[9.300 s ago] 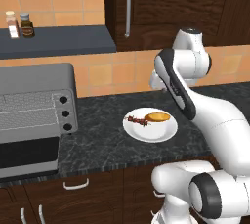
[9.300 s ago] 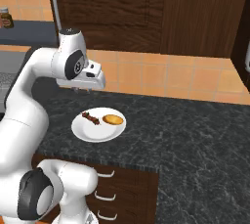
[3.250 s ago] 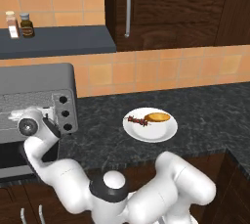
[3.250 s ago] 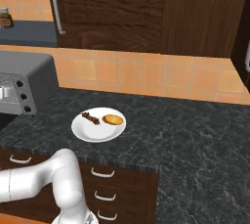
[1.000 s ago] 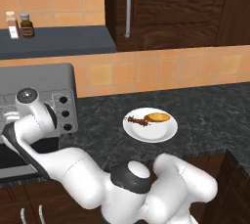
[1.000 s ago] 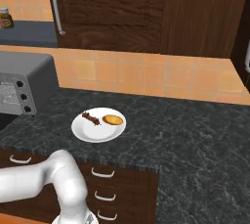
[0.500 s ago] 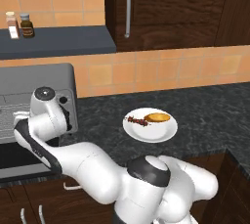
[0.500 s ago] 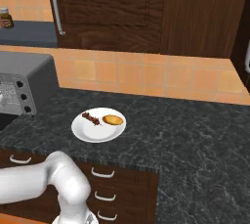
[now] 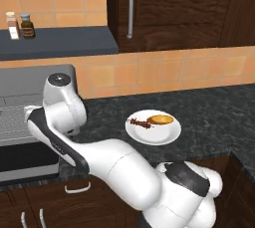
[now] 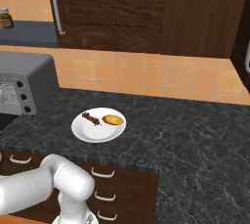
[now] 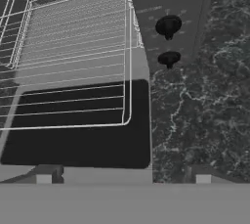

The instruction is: Pick up the kebab skewer and baguette bread, and place them inside the toaster oven. Close the toaster oven door and start by setting the timer.

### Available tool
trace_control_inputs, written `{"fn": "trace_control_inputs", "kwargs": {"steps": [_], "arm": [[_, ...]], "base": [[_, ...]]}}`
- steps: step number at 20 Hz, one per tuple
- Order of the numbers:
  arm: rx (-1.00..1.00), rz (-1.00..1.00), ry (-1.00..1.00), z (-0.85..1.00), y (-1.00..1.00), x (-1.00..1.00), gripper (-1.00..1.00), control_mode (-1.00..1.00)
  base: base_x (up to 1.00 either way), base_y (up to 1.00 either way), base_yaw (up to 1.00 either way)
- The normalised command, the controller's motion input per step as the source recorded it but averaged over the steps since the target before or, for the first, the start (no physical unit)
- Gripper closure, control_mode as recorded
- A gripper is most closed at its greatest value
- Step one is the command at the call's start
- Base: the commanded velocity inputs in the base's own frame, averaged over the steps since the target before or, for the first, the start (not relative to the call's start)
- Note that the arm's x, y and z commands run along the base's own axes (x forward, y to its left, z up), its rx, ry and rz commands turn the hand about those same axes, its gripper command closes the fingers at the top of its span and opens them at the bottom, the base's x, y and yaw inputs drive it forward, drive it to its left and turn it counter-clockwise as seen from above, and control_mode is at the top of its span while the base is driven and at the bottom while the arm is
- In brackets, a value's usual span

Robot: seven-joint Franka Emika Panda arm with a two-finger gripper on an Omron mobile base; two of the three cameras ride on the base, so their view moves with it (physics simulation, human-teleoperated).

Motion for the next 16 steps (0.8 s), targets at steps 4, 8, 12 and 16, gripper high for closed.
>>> {"fn": "trace_control_inputs", "kwargs": {"steps": [4,8,12,16], "arm": [[0.00,0.00,0.03,0.31,-1.00,-0.76,-1.00,-1.00],[0.00,0.00,0.08,0.18,-1.00,-0.11,-1.00,-1.00],[0.00,0.00,0.13,0.09,-1.00,0.00,-1.00,-1.00],[0.00,-0.05,0.12,0.00,-1.00,0.16,-1.00,-1.00]], "base": [[0.00,0.00,0.00],[0.00,0.00,0.00],[0.00,0.00,0.00],[0.00,0.00,0.00]]}}
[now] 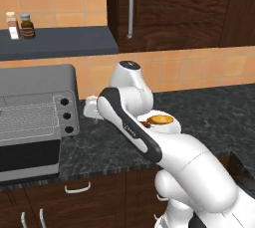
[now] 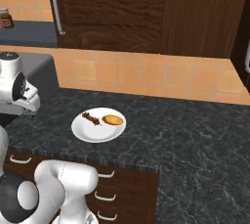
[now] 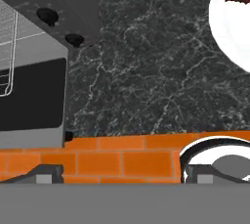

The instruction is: Pick up the kebab skewer and baguette bread, and place them inside the toaster oven. Close the toaster oven door and start by setting the timer.

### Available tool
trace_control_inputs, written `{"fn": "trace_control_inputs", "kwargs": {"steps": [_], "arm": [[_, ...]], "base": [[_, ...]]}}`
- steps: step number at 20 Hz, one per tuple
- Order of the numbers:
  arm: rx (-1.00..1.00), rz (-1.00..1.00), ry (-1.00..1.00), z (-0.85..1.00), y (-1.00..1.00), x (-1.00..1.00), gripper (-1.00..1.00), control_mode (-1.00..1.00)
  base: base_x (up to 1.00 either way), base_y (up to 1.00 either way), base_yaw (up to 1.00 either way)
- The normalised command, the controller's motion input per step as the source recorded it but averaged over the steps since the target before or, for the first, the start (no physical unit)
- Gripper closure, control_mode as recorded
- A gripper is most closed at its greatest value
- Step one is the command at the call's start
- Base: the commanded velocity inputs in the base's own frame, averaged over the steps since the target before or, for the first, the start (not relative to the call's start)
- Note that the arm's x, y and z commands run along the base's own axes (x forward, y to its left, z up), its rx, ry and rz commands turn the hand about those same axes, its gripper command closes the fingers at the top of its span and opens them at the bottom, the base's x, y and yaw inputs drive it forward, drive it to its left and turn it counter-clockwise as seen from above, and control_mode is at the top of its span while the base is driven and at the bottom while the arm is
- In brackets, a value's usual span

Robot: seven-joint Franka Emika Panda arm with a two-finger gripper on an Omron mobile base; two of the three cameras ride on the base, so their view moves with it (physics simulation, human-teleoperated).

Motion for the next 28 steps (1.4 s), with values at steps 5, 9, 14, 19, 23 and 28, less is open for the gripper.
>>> {"fn": "trace_control_inputs", "kwargs": {"steps": [5,9,14,19,23,28], "arm": [[0.00,-0.06,0.10,-0.02,-1.00,0.39,-1.00,-1.00],[0.00,0.43,-0.01,-0.31,-0.84,0.55,-1.00,-1.00],[-0.02,0.68,-0.01,-0.35,-0.40,0.64,-1.00,-1.00],[-0.19,0.46,0.09,-0.40,-0.43,0.36,-1.00,-1.00],[-0.13,0.31,0.09,-0.23,-0.56,0.49,-1.00,-1.00],[0.00,0.23,-0.01,-0.38,-0.75,0.39,-1.00,-1.00]], "base": [[0.00,0.00,0.00],[0.00,0.00,0.00],[0.00,0.00,0.00],[0.00,0.00,0.00],[0.00,0.00,0.00],[0.00,0.00,0.00]]}}
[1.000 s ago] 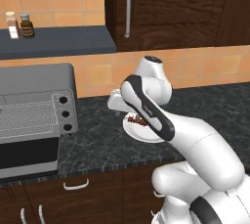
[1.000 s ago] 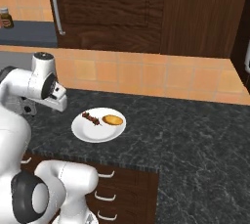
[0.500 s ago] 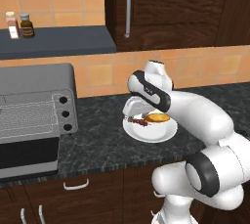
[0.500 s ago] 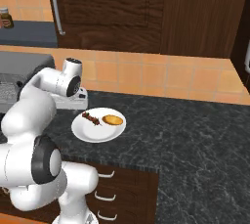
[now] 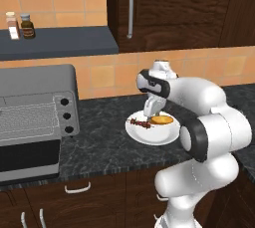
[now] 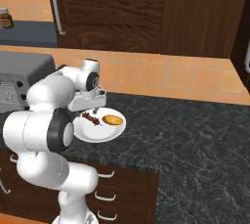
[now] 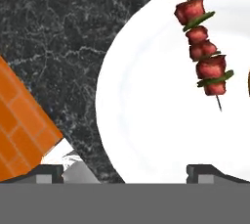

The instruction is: Pick up the kebab skewer and baguette bread, and place them inside the toaster oven. Close the toaster oven door and start by setting the timer.

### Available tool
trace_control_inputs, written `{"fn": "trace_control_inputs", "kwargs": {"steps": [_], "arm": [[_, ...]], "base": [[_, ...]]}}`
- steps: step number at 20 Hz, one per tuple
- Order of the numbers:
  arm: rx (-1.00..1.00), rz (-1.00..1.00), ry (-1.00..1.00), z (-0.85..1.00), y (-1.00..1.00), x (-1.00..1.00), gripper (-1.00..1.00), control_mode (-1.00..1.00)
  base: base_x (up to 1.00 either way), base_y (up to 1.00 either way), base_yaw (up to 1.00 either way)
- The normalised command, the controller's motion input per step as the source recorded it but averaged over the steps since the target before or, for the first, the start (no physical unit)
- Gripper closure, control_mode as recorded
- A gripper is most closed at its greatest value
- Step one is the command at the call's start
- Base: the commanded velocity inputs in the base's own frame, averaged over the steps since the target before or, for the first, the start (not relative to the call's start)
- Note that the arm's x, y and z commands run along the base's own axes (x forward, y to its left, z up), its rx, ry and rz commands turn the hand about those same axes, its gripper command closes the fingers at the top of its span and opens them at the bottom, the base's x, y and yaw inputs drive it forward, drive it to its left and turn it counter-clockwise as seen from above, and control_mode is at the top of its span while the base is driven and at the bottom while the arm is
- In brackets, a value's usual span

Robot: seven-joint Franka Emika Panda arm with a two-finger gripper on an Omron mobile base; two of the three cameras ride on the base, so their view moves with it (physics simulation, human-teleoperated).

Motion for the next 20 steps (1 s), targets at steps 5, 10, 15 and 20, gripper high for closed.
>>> {"fn": "trace_control_inputs", "kwargs": {"steps": [5,10,15,20], "arm": [[-0.01,0.28,-0.34,-0.59,0.21,0.31,-1.00,-1.00],[0.00,0.12,-0.33,-0.36,0.07,0.08,-1.00,-1.00],[0.00,0.00,-0.02,-0.22,0.06,0.29,-1.00,-1.00],[0.00,0.00,0.00,-0.06,0.04,0.54,-1.00,-1.00]], "base": [[0.00,0.00,0.00],[0.00,0.00,0.00],[0.00,0.00,0.00],[0.00,0.00,0.00]]}}
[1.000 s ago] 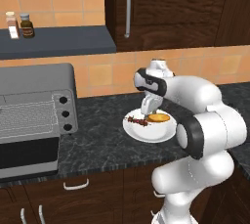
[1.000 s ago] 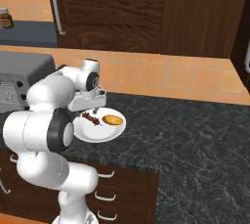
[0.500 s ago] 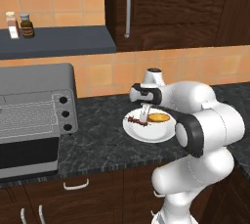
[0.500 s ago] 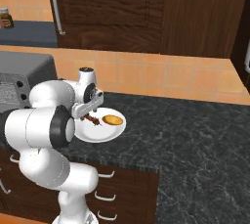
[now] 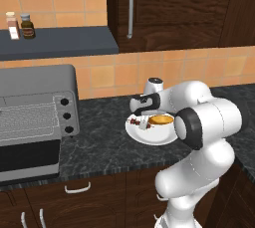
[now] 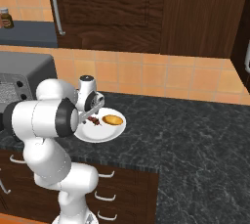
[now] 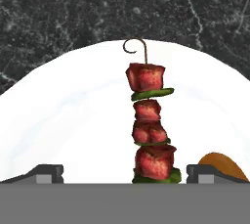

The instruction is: Pick up the kebab skewer and baguette bread, and place them inside the toaster oven. Close the toaster oven door and start by setting the timer.

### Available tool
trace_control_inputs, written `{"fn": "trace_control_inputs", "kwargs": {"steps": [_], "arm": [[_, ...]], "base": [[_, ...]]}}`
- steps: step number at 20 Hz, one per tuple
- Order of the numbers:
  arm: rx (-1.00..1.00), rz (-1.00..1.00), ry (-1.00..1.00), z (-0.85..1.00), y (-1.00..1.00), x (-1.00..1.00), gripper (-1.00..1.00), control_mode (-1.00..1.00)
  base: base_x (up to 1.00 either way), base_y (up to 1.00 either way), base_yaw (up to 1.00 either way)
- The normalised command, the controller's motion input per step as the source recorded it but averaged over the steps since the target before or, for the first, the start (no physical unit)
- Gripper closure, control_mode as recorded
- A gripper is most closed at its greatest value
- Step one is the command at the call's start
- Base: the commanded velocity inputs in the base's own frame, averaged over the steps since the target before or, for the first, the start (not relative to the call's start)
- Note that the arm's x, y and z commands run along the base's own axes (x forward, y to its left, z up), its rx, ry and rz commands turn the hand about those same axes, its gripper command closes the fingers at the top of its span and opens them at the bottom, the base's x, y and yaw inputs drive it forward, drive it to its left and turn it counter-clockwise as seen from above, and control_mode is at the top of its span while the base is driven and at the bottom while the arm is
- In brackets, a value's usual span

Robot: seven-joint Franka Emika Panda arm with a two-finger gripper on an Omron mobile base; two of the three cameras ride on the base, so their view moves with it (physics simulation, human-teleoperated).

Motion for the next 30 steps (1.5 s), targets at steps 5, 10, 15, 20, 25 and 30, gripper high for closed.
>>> {"fn": "trace_control_inputs", "kwargs": {"steps": [5,10,15,20,25,30], "arm": [[0.00,0.00,0.00,-0.17,0.08,0.33,-1.00,-1.00],[0.00,0.00,0.00,-0.36,0.03,0.22,-1.00,-1.00],[0.00,0.00,0.00,-0.43,0.00,0.03,1.00,-1.00],[0.00,0.00,0.00,-0.04,0.00,0.00,1.00,-1.00],[0.00,0.00,0.00,0.28,-0.01,-0.04,1.00,-1.00],[-0.10,0.00,-0.04,1.00,0.00,-0.60,1.00,-1.00]], "base": [[0.00,0.00,0.00],[0.00,0.00,0.00],[0.00,0.00,0.00],[0.00,0.00,0.00],[0.00,0.00,0.00],[0.00,0.00,0.00]]}}
